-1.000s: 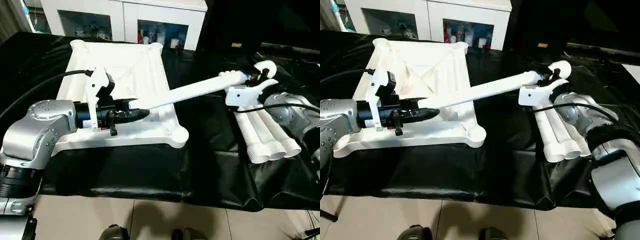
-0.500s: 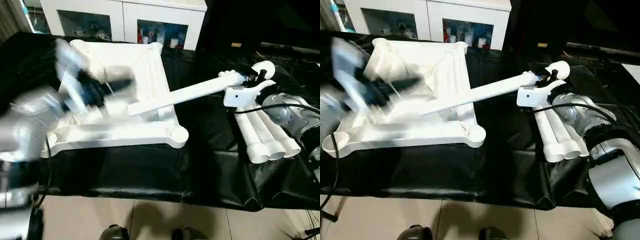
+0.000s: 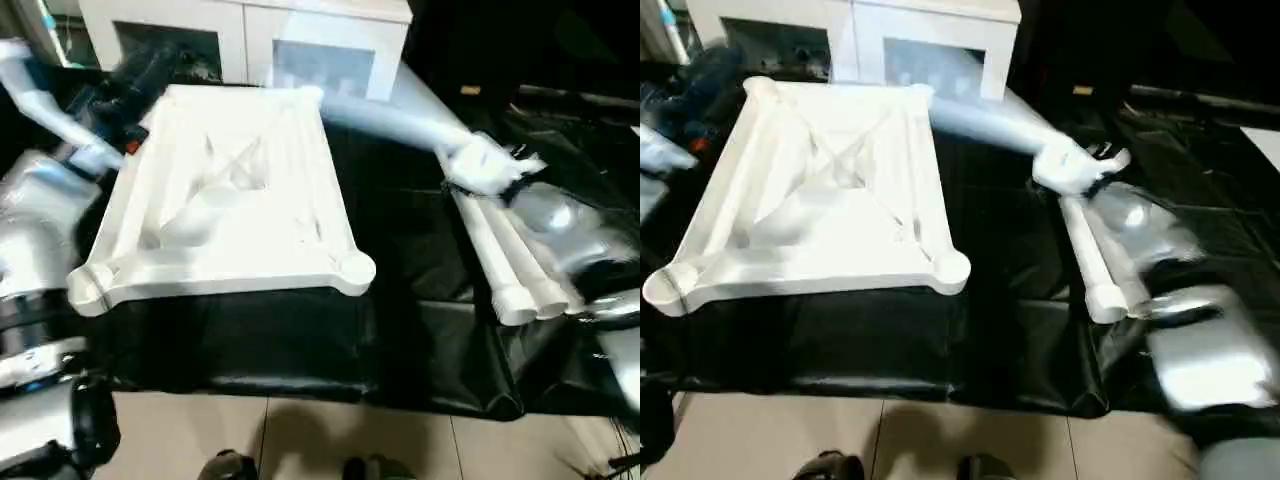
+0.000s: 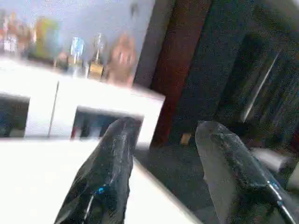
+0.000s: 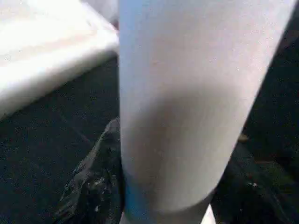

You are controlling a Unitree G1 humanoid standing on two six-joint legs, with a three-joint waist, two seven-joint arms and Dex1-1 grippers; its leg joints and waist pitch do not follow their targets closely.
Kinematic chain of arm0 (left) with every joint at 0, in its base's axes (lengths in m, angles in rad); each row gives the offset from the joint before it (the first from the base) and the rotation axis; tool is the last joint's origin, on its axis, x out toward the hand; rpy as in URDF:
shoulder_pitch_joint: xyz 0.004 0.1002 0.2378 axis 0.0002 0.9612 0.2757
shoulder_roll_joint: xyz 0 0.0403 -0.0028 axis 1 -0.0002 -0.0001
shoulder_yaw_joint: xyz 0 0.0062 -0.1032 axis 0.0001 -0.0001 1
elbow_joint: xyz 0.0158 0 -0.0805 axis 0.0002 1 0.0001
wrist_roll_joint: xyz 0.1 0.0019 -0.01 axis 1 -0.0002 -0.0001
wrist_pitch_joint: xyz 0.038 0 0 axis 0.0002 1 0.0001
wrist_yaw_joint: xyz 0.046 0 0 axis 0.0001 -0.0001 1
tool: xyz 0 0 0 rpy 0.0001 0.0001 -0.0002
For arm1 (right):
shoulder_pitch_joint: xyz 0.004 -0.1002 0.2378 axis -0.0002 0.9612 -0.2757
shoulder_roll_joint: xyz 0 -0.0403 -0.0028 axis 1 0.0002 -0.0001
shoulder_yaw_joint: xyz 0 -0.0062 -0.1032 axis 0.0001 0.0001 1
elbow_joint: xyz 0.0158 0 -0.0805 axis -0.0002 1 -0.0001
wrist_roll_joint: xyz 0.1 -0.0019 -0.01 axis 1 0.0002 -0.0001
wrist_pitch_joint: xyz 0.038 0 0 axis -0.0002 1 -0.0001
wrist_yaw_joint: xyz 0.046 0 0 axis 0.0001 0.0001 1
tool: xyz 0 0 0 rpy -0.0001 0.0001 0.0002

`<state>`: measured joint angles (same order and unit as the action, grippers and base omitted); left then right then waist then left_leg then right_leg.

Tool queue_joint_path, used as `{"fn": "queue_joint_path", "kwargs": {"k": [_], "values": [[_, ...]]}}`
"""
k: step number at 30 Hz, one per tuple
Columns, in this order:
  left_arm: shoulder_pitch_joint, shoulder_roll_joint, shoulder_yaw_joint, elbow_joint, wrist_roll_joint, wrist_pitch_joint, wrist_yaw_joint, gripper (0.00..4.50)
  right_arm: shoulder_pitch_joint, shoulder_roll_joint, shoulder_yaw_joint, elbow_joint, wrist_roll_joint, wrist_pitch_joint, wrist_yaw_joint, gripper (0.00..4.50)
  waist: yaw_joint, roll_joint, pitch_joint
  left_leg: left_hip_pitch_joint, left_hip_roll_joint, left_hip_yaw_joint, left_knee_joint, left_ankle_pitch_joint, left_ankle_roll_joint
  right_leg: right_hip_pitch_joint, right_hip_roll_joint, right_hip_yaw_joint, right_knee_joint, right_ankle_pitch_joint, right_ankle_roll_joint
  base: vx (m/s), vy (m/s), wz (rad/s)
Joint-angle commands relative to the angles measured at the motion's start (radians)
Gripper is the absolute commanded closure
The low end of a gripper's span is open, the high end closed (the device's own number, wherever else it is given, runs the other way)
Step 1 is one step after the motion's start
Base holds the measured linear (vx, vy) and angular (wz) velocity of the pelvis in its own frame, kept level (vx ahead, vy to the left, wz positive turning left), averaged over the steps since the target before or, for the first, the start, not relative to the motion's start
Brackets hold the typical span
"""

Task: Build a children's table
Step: Pick table leg

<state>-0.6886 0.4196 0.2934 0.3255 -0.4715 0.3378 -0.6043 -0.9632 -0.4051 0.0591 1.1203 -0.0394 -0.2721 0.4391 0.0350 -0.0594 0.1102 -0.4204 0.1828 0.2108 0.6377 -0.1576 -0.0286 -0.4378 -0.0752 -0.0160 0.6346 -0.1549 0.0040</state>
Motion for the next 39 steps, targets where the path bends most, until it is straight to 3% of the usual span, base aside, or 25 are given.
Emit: {"fn": "queue_joint_path", "kwargs": {"k": [1, 3, 4, 6, 7, 8, 10, 11, 14, 15, 21, 22, 24, 27, 32, 39], "values": [[0.009, -0.004, -0.05, -0.024, 0.05, -0.01, 0.007, 2.09, 0.011, 0.009, -0.054, -0.062, 0.109, 0.079, 0.089, 2.68, 0.006, 0.01, -0.107, 0.037, 0.039, -0.022, -0.071, -0.205, 0.077, 0.058, -0.042, 0.023, -0.049, -0.071, -0.253, 0.0, 0.0, 0.0], [0.033, -0.014, -0.119, -0.066, 0.095, -0.005, -0.003, 2.09, 0.032, 0.043, -0.082, -0.143, 0.217, 0.211, 0.21, 2.68, 0.012, 0.015, -0.105, 0.04, 0.04, -0.022, -0.072, -0.19, 0.076, 0.057, -0.044, 0.022, -0.05, -0.072, -0.28, 0.0, 0.0, 0.0], [0.033, -0.014, -0.119, -0.066, 0.095, -0.005, -0.003, 2.09, 0.032, 0.043, -0.082, -0.143, 0.217, 0.211, 0.21, 2.68, 0.015, 0.016, -0.105, 0.042, 0.043, -0.023, -0.074, -0.198, 0.072, 0.058, -0.046, 0.021, -0.053, -0.08, -0.281, 0.0, 0.0, 0.0], [0.046, -0.061, -0.194, -0.155, 0.067, 0.036, -0.046, 2.09, 0.091, 0.048, -0.039, -0.295, 0.34, 0.463, 0.444, 2.68, 0.025, 0.018, -0.102, 0.044, 0.048, -0.023, -0.077, -0.194, 0.067, 0.06, -0.044, 0.02, -0.051, -0.069, -0.293, 0.0, 0.0, 0.0], [0.04, -0.074, -0.2, -0.17, 0.043, 0.052, -0.06, 2.09, 0.102, 0.042, -0.028, -0.325, 0.369, 0.519, 0.505, 2.68, 0.028, 0.017, -0.103, 0.044, 0.048, -0.022, -0.077, -0.192, 0.065, 0.062, -0.043, 0.018, -0.052, -0.07, -0.296, 0.0, 0.0, 0.0], [0.032, -0.082, -0.201, -0.179, 0.021, 0.07, -0.068, 2.09, 0.11, 0.035, -0.018, -0.347, 0.39, 0.556, 0.55, 2.68, 0.037, 0.018, -0.103, 0.044, 0.048, -0.02, -0.076, -0.198, 0.056, 0.059, -0.043, 0.017, -0.052, -0.085, -0.301, 0.0, 0.0, 0.0], [0.032, -0.082, -0.201, -0.179, 0.021, 0.07, -0.068, 2.09, 0.11, 0.035, -0.018, -0.347, 0.39, 0.556, 0.55, 2.68, 0.043, 0.016, -0.101, 0.043, 0.047, -0.021, -0.079, -0.225, 0.033, 0.056, -0.047, 0.017, -0.055, -0.14, -0.292, 0.0, 0.0, 0.0], [0.022, -0.091, -0.21, -0.201, -0.018, 0.095, -0.095, 1.82, 0.123, 0.021, -0.008, -0.386, 0.424, 0.612, 0.619, 2.68, 0.043, 0.013, -0.097, 0.047, 0.045, -0.02, -0.08, -0.258, 0.015, 0.052, -0.047, 0.018, -0.061, -0.2, -0.275, 0.0, 0.0, 0.0], [0.016, -0.113, -0.243, -0.271, -0.108, 0.15, -0.164, 1.75, 0.15, -0.009, -0.007, -0.482, 0.501, 0.726, 0.727, 2.68, 0.053, 0.01, -0.095, 0.049, 0.045, -0.023, -0.083, -0.272, -0.009, 0.053, -0.052, 0.019, -0.068, -0.265, -0.247, 0.0, 0.0, 0.0], [0.016, -0.123, -0.25, -0.29, -0.125, 0.161, -0.176, 1.42, 0.159, -0.017, -0.008, -0.515, 0.521, 0.76, 0.747, 2.68, 0.058, 0.012, -0.096, 0.05, 0.048, -0.023, -0.083, -0.266, -0.013, 0.049, -0.052, 0.02, -0.067, -0.264, -0.245, 0.0, 0.0, 0.0], [0.005, -0.156, -0.276, -0.338, -0.169, 0.205, -0.189, 1.12, 0.172, -0.041, -0.027, -0.617, 0.594, 0.858, 0.764, 2.68, 0.055, 0.004, -0.096, 0.045, 0.042, -0.024, -0.082, -0.255, -0.015, 0.048, -0.054, 0.021, -0.073, -0.285, -0.222, 0.0, 0.0, 0.0], [-0.003, -0.171, -0.275, -0.341, -0.17, 0.214, -0.178, 0.88, 0.173, -0.047, -0.04, -0.647, 0.611, 0.896, 0.768, 2.68, 0.055, 0.003, -0.097, 0.044, 0.041, -0.025, -0.082, -0.251, -0.017, 0.049, -0.055, 0.021, -0.074, -0.296, -0.212, 0.0, 0.0, 0.0], [-0.019, -0.196, -0.274, -0.344, -0.186, 0.235, -0.164, 0.86, 0.175, -0.058, -0.054, -0.693, 0.633, 0.951, 0.781, 2.68, 0.055, 0.002, -0.098, 0.044, 0.041, -0.025, -0.08, -0.232, -0.014, 0.051, -0.054, 0.022, -0.075, -0.288, -0.204, 0.0, 0.0, 0.0], [-0.029, -0.211, -0.28, -0.357, -0.227, 0.272, -0.173, 0.51, 0.185, -0.07, -0.053, -0.739, 0.645, 0.99, 0.798, 2.68, 0.056, 0.001, -0.101, 0.043, 0.04, -0.025, -0.078, -0.213, -0.01, 0.052, -0.053, 0.02, -0.072, -0.273, -0.206, 0.0, 0.0, 0.0], [-0.027, -0.21, -0.308, -0.388, -0.253, 0.316, -0.191, 0.2, 0.212, -0.084, -0.029, -0.821, 0.658, 1.025, 0.803, 2.68, 0.059, 0.0, -0.103, 0.042, 0.041, -0.023, -0.077, -0.186, 0.001, 0.054, -0.053, 0.02, -0.069, -0.229, -0.218, 0.0, 0.0, 0.0], [-0.022, -0.243, -0.326, -0.405, -0.237, 0.333, -0.156, 0.0, 0.227, -0.074, -0.008, -0.901, 0.653, 1.043, 0.769, 2.68, 0.057, -0.003, -0.102, 0.043, 0.042, -0.024, -0.077, -0.21, -0.016, 0.052, -0.054, 0.021, -0.075, -0.281, -0.201, 0.0, 0.0, 0.0]]}}
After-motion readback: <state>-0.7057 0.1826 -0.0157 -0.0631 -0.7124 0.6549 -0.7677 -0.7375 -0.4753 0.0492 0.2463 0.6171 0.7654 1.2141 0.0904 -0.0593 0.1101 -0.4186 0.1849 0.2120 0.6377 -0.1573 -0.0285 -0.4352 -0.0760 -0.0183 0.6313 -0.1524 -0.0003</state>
